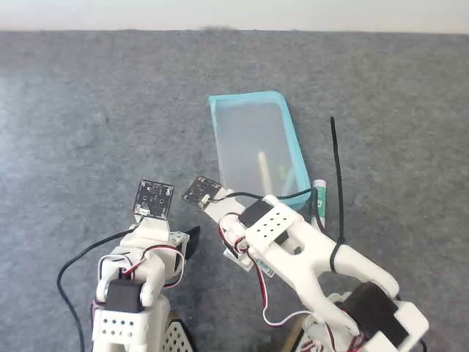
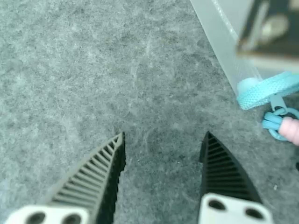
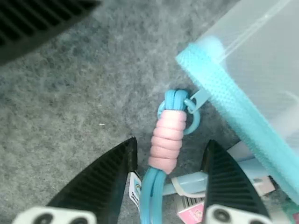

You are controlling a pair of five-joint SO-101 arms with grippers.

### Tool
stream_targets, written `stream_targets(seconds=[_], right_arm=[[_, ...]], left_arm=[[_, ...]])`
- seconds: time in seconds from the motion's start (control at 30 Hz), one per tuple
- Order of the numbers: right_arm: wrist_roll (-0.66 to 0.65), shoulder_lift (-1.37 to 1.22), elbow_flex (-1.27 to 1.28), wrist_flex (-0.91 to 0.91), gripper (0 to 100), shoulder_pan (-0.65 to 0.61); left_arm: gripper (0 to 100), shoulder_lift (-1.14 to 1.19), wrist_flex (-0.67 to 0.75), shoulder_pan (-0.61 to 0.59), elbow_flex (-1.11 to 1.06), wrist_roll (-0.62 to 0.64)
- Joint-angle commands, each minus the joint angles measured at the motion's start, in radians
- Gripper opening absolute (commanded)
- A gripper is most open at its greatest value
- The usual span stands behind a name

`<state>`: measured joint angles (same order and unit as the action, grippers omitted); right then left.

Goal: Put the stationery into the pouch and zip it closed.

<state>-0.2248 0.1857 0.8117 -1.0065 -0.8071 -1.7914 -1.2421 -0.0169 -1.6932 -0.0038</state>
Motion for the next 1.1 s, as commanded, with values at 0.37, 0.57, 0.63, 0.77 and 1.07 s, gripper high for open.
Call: stream_targets(seconds=[0.37,0.57,0.63,0.77,1.07], right_arm=[[0.014,0.071,0.0,0.056,9.7,-0.004],[0.011,0.071,0.0,0.053,0.8,0.024],[0.011,0.071,0.0,0.054,0.6,0.05],[0.011,0.085,-0.005,0.047,0.6,0.087],[0.009,0.291,-0.153,-0.133,0.6,0.211]], left_arm=[[25,-0.005,-0.006,-0.005,0.008,0.014],[25,-0.005,-0.006,-0.005,0.008,0.014],[25,-0.005,-0.006,-0.005,0.008,0.014],[25,-0.005,-0.006,-0.005,0.008,0.014],[25,-0.005,-0.006,-0.005,0.008,0.014]])
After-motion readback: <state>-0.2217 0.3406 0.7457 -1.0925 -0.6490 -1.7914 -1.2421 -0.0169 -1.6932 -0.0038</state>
